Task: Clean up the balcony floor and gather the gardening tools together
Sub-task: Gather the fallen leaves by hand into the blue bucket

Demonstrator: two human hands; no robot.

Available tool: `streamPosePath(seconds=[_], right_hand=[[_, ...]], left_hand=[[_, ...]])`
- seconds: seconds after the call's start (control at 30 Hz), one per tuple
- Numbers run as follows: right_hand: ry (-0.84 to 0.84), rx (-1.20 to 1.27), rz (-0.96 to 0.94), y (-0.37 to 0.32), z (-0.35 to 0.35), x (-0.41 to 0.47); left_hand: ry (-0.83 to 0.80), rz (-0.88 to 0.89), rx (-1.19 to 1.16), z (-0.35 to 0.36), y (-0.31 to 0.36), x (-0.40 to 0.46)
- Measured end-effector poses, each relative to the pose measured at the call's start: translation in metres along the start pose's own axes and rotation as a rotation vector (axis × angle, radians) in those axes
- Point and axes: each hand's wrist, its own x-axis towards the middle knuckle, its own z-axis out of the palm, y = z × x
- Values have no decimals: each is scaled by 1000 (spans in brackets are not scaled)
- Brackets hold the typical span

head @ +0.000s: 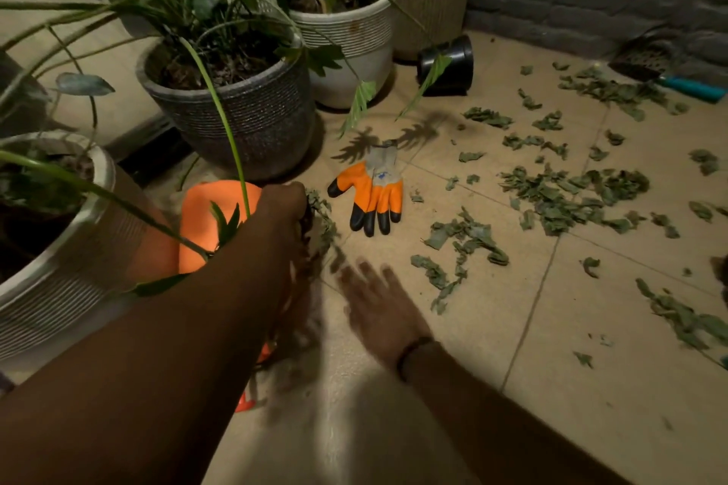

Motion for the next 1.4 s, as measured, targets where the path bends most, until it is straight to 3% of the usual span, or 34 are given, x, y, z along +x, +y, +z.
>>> streamPosePath(seconds=[0.07,0.1,0.17,0.3,0.43,0.5,0.6,0.67,0.77,0.83,0.93,1.03,1.17,1.3,1.4], right_hand=[[-21,-15,362,45,-15,10],[-4,15,437,58,-22,14],[43,88,347,46,-31,19],[-27,224,-49,-22,-16,60],[-123,53,-152,-45,-3,81],[-102,-58,-43,-19,-3,70],[48,26,408,27,-13,46],[186,437,715,38,-34,41],[266,1648,1134,29,-85,59],[302,2374,1187,23,-112,68],[537,2711,1149,29,-145,76],[757,2634,1093,34,-170,79],[947,2261,1018,37,-181,79],[665,1505,713,41,-172,84],[452,952,700,57,-167,88]], left_hand=[[12,22,-45,2,7,-4],[23,35,-78,3,11,-4],[19,23,-173,2,15,-2],[41,19,-335,-4,26,-8],[47,24,-397,-5,26,-7],[22,9,-427,-3,26,-5],[-32,9,-480,7,32,-9],[-94,17,-545,21,37,-13],[-181,12,-620,48,45,-23],[-224,22,-639,65,50,-33],[-284,34,-650,81,57,-51],[-336,115,-652,85,67,-62],[-363,148,-730,86,73,-72],[-418,45,-615,89,71,-74],[-544,27,-583,86,71,-80]])
